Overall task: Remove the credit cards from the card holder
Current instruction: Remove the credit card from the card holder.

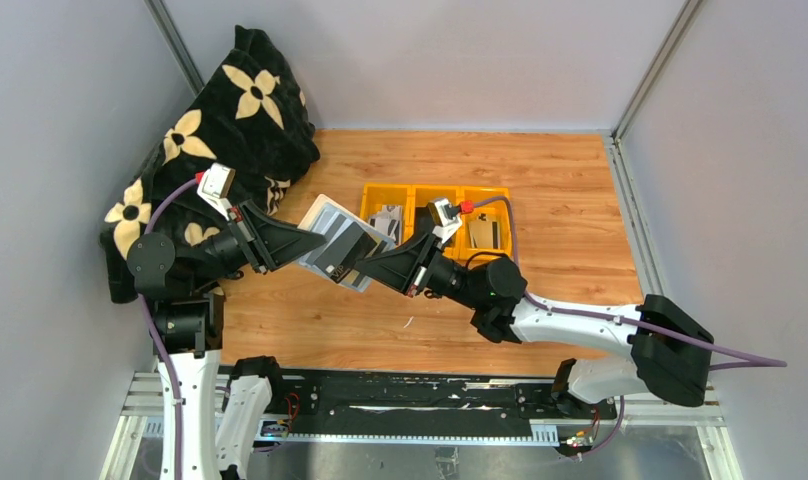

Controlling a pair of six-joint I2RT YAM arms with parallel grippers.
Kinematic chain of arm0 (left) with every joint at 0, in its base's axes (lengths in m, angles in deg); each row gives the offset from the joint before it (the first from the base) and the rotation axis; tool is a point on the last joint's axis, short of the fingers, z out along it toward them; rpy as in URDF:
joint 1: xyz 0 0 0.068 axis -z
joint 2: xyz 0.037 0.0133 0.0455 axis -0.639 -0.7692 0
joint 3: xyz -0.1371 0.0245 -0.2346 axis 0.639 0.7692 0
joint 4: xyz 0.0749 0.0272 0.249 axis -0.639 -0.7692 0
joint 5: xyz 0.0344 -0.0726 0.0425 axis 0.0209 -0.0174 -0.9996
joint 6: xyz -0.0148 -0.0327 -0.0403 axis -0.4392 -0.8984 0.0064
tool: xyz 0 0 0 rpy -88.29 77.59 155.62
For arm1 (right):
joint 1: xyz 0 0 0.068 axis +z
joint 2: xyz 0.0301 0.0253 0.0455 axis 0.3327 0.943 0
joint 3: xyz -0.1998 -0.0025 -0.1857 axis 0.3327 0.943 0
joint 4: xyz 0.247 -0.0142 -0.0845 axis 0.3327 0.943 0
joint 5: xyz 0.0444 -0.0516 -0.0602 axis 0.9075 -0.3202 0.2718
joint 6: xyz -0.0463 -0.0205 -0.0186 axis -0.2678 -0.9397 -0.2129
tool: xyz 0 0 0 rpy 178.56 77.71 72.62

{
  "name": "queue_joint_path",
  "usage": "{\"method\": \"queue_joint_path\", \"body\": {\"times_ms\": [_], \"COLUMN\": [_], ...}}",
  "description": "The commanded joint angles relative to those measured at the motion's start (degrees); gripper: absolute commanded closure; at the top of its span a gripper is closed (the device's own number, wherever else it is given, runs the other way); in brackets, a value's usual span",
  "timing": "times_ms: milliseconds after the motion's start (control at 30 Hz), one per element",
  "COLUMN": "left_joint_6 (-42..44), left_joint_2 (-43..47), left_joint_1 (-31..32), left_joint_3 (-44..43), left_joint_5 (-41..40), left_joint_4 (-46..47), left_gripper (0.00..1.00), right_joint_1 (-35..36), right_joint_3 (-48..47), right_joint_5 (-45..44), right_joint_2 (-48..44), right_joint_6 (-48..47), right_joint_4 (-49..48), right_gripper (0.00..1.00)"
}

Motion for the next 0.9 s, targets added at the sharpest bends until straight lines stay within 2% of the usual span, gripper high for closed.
{"method": "queue_joint_path", "body": {"times_ms": [0, 67, 133, 333, 467, 633, 767, 867], "left_joint_6": [0.1, 0.2, 0.1, -0.1, -0.1, 0.0, 0.6, 2.2], "left_joint_2": [0.9, 0.9, 0.9, 0.8, 0.9, 0.9, 0.6, 0.4], "left_joint_1": [-0.1, 0.0, 0.0, 0.0, 0.0, 0.0, 0.0, 0.0], "left_joint_3": [-1.4, -1.4, -1.4, -1.6, -1.3, -1.6, -1.7, -2.0], "left_joint_5": [-0.4, -0.3, -0.1, -0.1, 0.2, 0.5, 0.5, 0.2], "left_joint_4": [2.0, 1.9, 1.8, 1.9, 1.9, 1.9, 1.3, -0.5], "left_gripper": [1.0, 1.0, 1.0, 1.0, 1.0, 1.0, 1.0, 1.0], "right_joint_1": [-0.1, -0.2, -0.2, -0.3, -0.6, -1.3, -2.2, -3.2], "right_joint_3": [-3.8, -4.8, -5.0, -5.1, -5.1, -5.0, -2.5, -1.6], "right_joint_5": [2.1, 2.3, 1.9, 1.3, 0.4, 1.3, 2.0, 4.0], "right_joint_2": [1.6, 1.9, 1.9, 2.8, 3.4, 3.7, 1.3, -1.6], "right_joint_6": [-0.8, -0.5, -0.5, 0.4, 1.7, 2.9, 2.7, 0.9], "right_joint_4": [1.0, 0.7, 0.7, -0.3, -2.1, -4.5, -4.0, 0.8], "right_gripper": [0.93, 0.81, 0.74, 0.71, 0.76, 0.98, 1.0, 1.0]}}
